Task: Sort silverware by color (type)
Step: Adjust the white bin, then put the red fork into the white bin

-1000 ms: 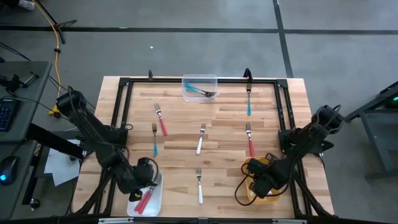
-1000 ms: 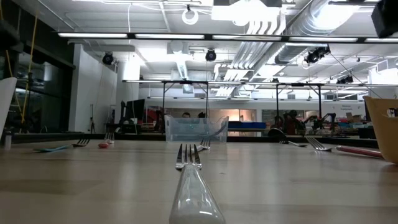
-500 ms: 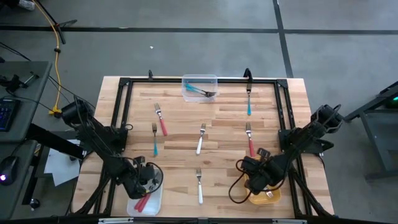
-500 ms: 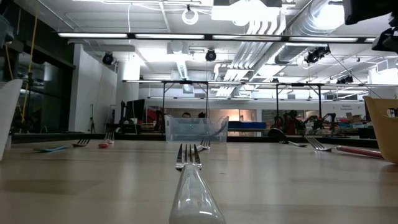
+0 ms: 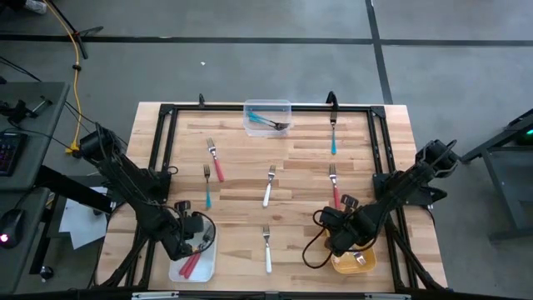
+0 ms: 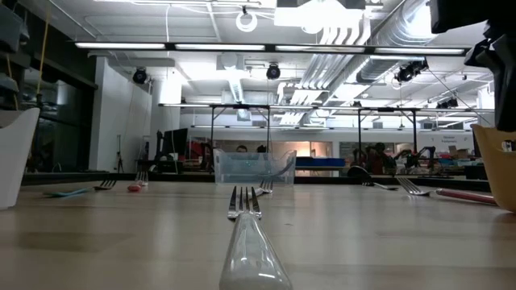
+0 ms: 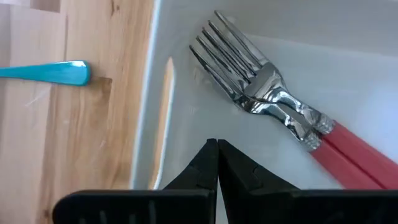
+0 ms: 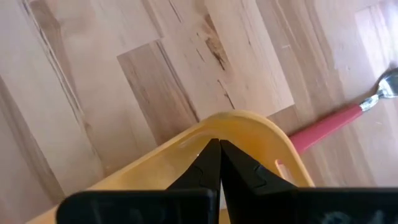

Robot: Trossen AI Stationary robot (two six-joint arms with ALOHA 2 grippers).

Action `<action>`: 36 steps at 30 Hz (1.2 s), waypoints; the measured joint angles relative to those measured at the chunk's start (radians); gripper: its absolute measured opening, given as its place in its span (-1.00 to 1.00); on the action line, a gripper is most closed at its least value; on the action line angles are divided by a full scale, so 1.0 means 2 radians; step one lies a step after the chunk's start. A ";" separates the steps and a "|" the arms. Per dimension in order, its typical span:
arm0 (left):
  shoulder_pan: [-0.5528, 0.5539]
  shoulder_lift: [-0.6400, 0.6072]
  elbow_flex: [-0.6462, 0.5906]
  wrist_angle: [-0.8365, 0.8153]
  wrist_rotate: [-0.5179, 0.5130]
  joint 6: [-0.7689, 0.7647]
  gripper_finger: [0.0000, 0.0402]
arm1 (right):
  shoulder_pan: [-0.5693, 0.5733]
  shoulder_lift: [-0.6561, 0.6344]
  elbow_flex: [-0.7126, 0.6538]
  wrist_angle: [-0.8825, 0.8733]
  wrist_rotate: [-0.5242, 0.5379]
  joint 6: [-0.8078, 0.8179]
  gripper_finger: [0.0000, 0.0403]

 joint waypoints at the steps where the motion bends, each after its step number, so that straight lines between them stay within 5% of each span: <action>1: 0.000 -0.008 0.000 -0.003 0.000 0.000 -1.00 | 0.000 0.000 0.004 -0.007 -0.001 -0.004 -1.00; 7: 0.000 -0.067 0.000 0.004 -0.016 0.021 -1.00 | -0.010 0.000 0.063 -0.092 0.033 -0.022 -1.00; 13: 0.028 -0.129 -0.025 0.097 -0.068 0.165 -1.00 | -0.066 -0.006 0.079 -0.146 0.079 -0.091 -1.00; 23: 0.168 -0.194 -0.161 0.416 0.037 0.404 -1.00 | -0.226 -0.141 -0.109 0.083 0.031 -0.198 -1.00; 28: 0.227 -0.192 -0.202 0.518 0.076 0.444 -1.00 | -0.302 -0.187 -0.200 0.165 -0.065 -0.139 -0.99; 36: 0.284 -0.191 -0.221 0.566 0.089 0.446 -1.00 | -0.359 -0.171 -0.239 0.149 -0.070 -0.093 -0.56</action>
